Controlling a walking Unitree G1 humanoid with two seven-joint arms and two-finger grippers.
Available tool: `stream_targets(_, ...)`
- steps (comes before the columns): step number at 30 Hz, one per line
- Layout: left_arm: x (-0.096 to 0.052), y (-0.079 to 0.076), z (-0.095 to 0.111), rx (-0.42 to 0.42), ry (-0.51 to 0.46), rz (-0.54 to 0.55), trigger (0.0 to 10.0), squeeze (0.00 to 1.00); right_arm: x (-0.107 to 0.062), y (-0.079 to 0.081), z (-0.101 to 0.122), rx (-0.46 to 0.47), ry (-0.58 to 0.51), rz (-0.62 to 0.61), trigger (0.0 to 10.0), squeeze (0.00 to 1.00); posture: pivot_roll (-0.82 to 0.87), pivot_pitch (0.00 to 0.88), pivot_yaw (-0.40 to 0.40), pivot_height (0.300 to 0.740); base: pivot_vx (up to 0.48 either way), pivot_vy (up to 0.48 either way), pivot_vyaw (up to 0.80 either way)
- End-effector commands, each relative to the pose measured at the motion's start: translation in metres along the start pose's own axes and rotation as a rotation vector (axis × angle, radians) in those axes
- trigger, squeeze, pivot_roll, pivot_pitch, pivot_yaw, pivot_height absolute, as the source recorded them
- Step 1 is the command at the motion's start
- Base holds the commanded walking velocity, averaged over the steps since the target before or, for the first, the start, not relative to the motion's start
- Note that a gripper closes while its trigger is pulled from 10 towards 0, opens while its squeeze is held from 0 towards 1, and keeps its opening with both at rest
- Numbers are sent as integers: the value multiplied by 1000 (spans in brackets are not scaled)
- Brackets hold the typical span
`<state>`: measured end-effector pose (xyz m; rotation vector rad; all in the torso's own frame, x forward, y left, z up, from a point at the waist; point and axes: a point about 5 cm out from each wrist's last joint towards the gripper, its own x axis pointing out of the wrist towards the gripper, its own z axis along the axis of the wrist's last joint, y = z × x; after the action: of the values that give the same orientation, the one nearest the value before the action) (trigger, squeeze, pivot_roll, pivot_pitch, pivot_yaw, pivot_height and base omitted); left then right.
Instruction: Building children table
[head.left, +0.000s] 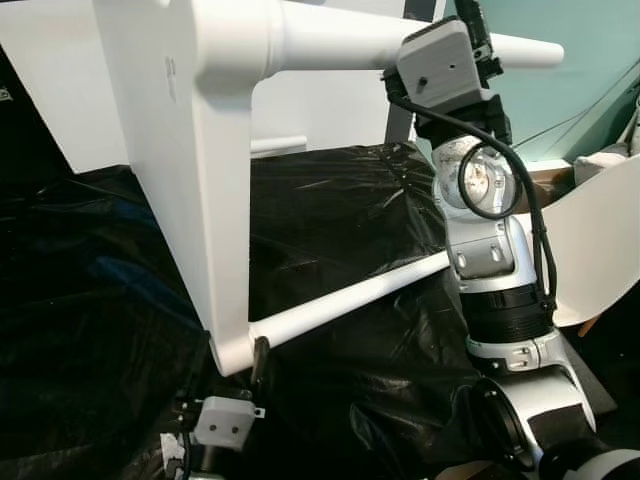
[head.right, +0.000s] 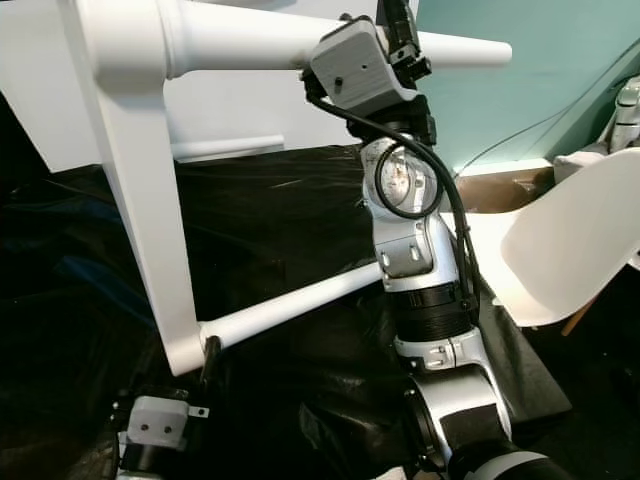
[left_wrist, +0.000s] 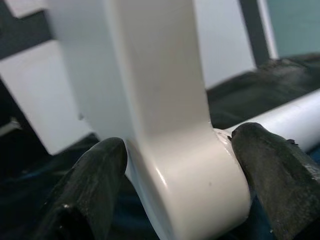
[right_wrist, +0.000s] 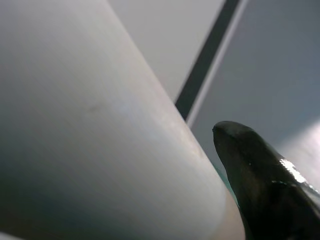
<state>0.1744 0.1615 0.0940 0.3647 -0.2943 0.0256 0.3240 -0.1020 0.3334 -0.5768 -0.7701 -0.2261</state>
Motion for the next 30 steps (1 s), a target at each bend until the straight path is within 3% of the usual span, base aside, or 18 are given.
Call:
stream_targets(1, 12, 49, 1, -5, 7, 275, 10000, 0, -17, -2, -44, 251, 282, -55, 0, 0, -40, 10, 59, 740, 0, 0, 0)
stream_targets(4, 18, 60, 7, -46, -22, 315, 10000, 0, -17, -2, -44, 248, 283, -53, 0, 0, -39, 9, 58, 740, 0, 0, 0)
stream_targets(6, 25, 70, 14, -205, -57, 307, 10000, 0, -17, 0, -44, 241, 285, -45, 0, 0, -33, 11, 56, 740, 0, 0, 0)
stream_targets(7, 25, 70, 14, -205, -57, 307, 10000, 0, -17, 0, -44, 241, 285, -45, 0, 0, -33, 11, 56, 740, 0, 0, 0)
stream_targets(8, 26, 70, 18, -286, -85, 233, 10000, 0, -16, 1, -45, 238, 291, -37, 0, 0, -28, 11, 54, 740, 0, 0, 0)
stream_targets(9, 26, 70, 18, -286, -85, 233, 10000, 0, -16, 1, -45, 238, 291, -37, 0, 0, -28, 11, 54, 740, 0, 0, 0)
stream_targets(10, 26, 67, 21, -331, -99, 164, 10000, 0, -16, 2, -46, 237, 296, -30, 0, 0, -28, 11, 54, 740, 0, 0, 0)
stream_targets(12, 26, 67, 21, -331, -99, 164, 10000, 0, -16, 2, -46, 237, 296, -30, 0, 0, -28, 11, 54, 740, 0, 0, 0)
stream_targets(14, 23, 59, 28, -446, -104, 46, 10000, 0, -17, 6, -48, 249, 312, -4, 0, 0, -20, 10, 52, 740, 0, 0, 0)
stream_targets(15, 23, 59, 28, -446, -104, 46, 10000, 0, -17, 6, -48, 249, 312, -4, 0, 0, -20, 10, 52, 740, 0, 0, 0)
stream_targets(16, 22, 56, 34, -560, -106, 0, 10000, 0, -17, 7, -48, 257, 322, 5, 0, 0, -17, 10, 52, 740, 0, 0, 0)
stream_targets(17, 22, 56, 34, -560, -106, 0, 10000, 0, -17, 7, -48, 257, 322, 5, 0, 0, -17, 10, 52, 740, 0, 0, 0)
stream_targets(19, 19, 49, 52, -775, -146, -143, 10000, 0, -17, 9, -50, 260, 335, 14, 0, 0, -18, 11, 54, 740, 0, 0, 0)
stream_targets(20, 18, 47, 64, -832, -182, -216, 10000, 0, -17, 10, -51, 254, 342, 18, 0, 0, -17, 10, 55, 740, 0, 0, 0)
stream_targets(25, 24, 50, 78, -861, -235, -258, 10000, 0, -18, 10, -53, 240, 351, 22, 0, 0, -15, 9, 57, 740, 0, 0, 0)
stream_targets(27, 37, 56, 76, -762, -230, -211, 10000, 0, -18, 11, -54, 230, 355, 26, 0, 0, -18, 8, 63, 740, 0, 0, 0)
stream_targets(28, 43, 62, 70, -712, -219, -133, 10000, 0, -18, 12, -54, 224, 355, 28, 0, 0, -21, 9, 65, 740, 0, 0, 0)
stream_targets(30, 46, 66, 65, -691, -209, -89, 10000, 0, -19, 12, -54, 222, 355, 29, 0, 0, -21, 9, 65, 740, 0, 0, 0)
